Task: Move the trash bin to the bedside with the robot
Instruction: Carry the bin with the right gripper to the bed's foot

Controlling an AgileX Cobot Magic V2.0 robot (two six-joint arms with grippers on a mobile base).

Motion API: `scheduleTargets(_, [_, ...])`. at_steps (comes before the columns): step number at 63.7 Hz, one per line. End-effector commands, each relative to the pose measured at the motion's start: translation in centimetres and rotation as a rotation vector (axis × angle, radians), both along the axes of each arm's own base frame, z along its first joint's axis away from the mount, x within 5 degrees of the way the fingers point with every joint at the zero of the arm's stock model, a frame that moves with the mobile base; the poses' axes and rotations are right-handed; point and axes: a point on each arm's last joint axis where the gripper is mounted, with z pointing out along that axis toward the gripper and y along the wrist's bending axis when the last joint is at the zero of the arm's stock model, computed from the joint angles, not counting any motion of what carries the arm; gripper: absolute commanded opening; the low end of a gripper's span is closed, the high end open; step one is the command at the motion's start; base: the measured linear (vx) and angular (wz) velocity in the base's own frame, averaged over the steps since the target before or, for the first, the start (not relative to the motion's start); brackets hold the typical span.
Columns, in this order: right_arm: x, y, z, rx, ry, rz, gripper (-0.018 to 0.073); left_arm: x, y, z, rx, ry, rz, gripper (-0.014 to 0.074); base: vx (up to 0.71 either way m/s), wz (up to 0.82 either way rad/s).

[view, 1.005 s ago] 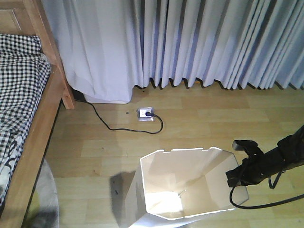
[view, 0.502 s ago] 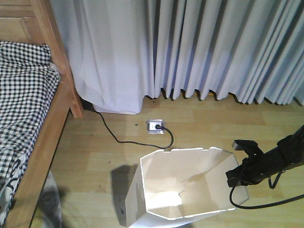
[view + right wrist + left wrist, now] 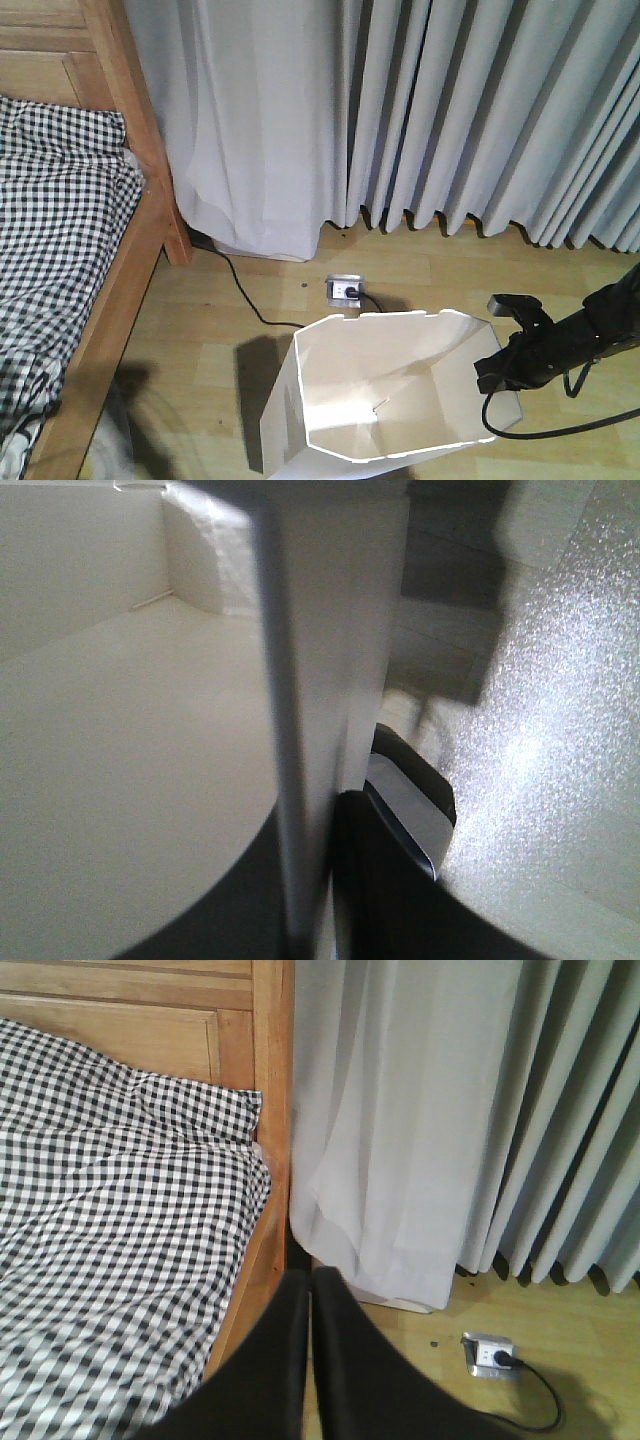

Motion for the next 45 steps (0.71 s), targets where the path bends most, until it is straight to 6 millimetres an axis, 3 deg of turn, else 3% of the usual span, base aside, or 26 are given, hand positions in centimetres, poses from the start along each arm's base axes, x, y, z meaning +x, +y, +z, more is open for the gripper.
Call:
scheduleTargets(1, [1.12,1.21,3.22,0.194,-0.048,0.010,-0.0006,0.08,-0.03,0.54,0.004,-0.077,-0.004,-0.0006,0.15,0.00])
scheduleTargets(45, [1.11,1.22,3.23,0.195,-0.048,0.010,-0.0006,0.08,-0.03,0.54,0.004,-0.077,-0.004,-0.0006,0.13,-0.06])
